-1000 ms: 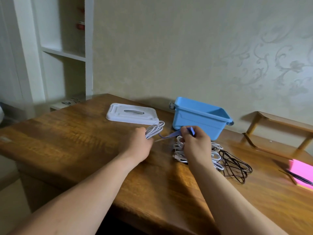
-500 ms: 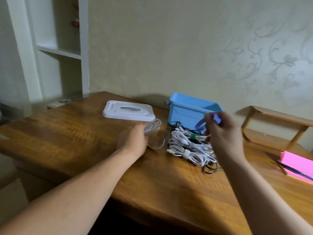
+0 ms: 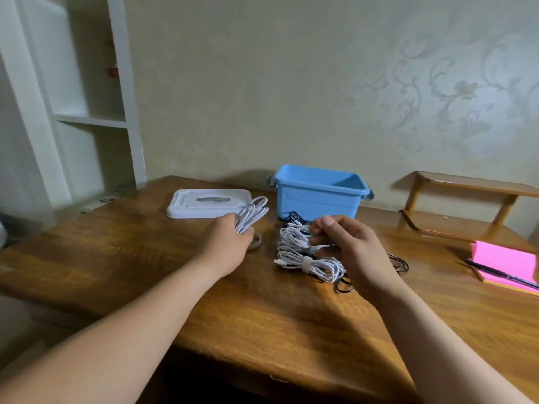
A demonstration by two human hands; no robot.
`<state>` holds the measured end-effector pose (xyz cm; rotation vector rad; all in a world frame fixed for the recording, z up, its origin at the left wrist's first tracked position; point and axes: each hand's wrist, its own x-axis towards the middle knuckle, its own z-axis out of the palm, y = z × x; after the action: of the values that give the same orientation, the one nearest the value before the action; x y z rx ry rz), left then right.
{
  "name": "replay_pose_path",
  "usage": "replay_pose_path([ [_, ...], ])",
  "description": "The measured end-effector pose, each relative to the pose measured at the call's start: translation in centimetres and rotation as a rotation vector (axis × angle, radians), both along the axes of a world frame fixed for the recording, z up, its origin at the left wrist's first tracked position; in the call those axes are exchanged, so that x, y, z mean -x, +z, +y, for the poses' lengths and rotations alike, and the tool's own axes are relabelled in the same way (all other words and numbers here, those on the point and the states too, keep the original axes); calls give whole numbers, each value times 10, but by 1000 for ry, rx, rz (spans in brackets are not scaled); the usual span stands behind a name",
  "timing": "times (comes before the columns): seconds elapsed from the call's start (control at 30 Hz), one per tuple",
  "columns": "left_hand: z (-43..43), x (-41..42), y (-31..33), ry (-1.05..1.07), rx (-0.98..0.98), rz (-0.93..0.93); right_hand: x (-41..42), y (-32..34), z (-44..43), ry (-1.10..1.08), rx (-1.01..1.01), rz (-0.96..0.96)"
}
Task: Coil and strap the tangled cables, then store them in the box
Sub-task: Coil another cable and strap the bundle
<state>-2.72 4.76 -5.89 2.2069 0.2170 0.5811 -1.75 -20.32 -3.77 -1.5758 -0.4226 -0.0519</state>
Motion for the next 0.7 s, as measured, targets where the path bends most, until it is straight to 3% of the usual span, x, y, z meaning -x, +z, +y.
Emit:
replay_pose_path([
  [0.17,-64,19,16,-436,698,72,-4,9,-4,130,-276,86],
  [0.33,-100,0,27,-555,971,56,-16,16,-14,101,-206,43],
  [0.43,-109,-19,39,-585,957,30,-26,12,-21,-17,6,31],
  [0.53,-118,-35,46,-565,814,-33,-31,12,-27,-30,214,-28],
  [0.7,-131,-54,51,-489,510,-122,-40,25,-33,53,60,-53],
])
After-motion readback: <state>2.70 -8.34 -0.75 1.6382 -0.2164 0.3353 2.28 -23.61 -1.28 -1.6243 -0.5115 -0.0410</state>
